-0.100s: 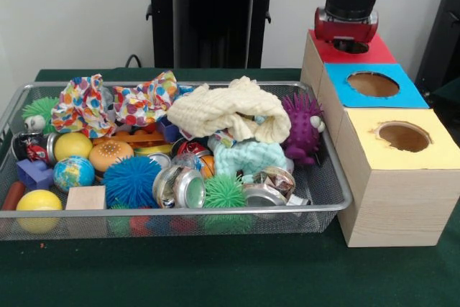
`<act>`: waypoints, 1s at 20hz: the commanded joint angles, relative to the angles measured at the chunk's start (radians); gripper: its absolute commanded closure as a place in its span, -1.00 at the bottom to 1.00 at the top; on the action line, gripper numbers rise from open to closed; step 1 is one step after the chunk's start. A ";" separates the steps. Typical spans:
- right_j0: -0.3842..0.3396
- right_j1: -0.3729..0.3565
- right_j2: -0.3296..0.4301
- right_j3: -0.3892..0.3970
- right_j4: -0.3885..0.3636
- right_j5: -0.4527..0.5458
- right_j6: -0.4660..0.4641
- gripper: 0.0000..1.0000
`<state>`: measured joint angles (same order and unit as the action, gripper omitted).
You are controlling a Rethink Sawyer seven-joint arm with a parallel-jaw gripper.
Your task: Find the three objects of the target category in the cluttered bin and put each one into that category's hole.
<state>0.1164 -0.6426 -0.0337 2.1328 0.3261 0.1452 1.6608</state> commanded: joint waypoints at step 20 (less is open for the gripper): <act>0.066 -0.323 -0.145 -0.067 -0.101 0.514 0.141 1.00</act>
<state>0.1910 -0.8383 -0.1282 2.1103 0.2886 0.5058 1.6607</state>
